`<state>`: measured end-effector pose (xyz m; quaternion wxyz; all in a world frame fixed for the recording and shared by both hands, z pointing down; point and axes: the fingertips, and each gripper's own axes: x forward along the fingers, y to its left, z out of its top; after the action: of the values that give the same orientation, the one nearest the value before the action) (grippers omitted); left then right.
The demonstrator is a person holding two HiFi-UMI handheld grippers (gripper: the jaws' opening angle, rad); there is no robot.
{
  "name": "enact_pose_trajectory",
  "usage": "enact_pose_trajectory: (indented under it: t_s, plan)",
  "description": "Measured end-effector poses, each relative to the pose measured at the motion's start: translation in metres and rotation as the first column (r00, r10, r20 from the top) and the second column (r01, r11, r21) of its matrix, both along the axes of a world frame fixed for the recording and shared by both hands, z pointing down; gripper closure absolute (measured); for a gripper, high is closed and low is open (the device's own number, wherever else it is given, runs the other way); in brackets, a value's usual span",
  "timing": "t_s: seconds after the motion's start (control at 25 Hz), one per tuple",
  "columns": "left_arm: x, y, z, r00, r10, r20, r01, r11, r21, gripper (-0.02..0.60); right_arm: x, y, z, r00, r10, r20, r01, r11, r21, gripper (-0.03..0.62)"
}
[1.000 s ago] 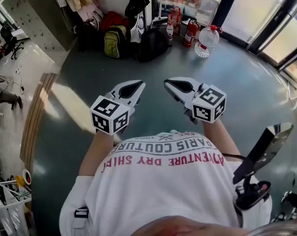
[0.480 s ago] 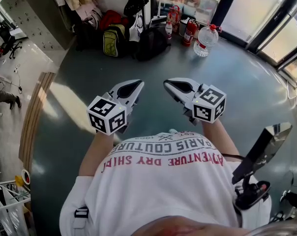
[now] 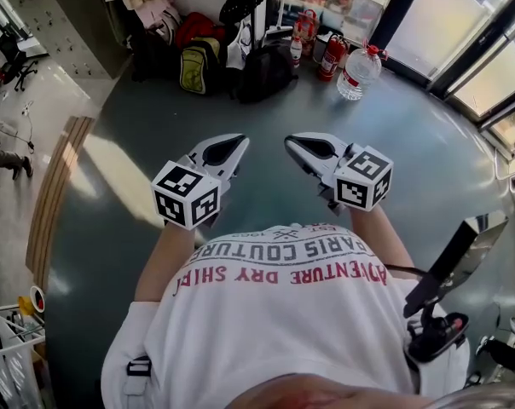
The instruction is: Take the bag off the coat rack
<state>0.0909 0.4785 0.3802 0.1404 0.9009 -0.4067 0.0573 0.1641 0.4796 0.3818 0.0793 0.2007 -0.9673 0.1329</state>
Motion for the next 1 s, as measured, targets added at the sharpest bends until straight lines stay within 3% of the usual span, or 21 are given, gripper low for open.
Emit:
enact_pose_trajectory:
  t_s: [0.24, 0.48, 0.68, 0.88, 1.0]
  plan:
    - [-0.015, -0.014, -0.011, 1.000, -0.022, -0.019, 0.023, 0.999, 0.023, 0.580, -0.013, -0.009, -0.007, 1.000, -0.018, -0.013, 0.018, 1.000, 0.017, 0.592]
    - [-0.020, -0.072, 0.006, 0.999, -0.035, -0.026, 0.034, 0.999, -0.038, 0.580, -0.014, -0.069, 0.010, 1.000, -0.003, -0.003, 0.003, 0.999, -0.037, 0.592]
    - [-0.027, -0.168, 0.040, 0.999, -0.045, -0.003, 0.045, 0.995, -0.086, 0.580, -0.021, -0.172, 0.046, 1.000, 0.001, -0.003, -0.001, 0.997, -0.082, 0.592]
    - [-0.055, -0.293, 0.049, 0.997, -0.077, 0.007, 0.078, 0.991, -0.107, 0.580, -0.039, -0.298, 0.060, 1.000, 0.001, -0.023, -0.003, 0.996, -0.092, 0.592]
    - [-0.058, -0.384, 0.045, 0.995, -0.084, 0.057, 0.089, 0.992, -0.091, 0.580, -0.042, -0.395, 0.055, 0.999, -0.001, -0.051, -0.002, 0.999, -0.052, 0.592]
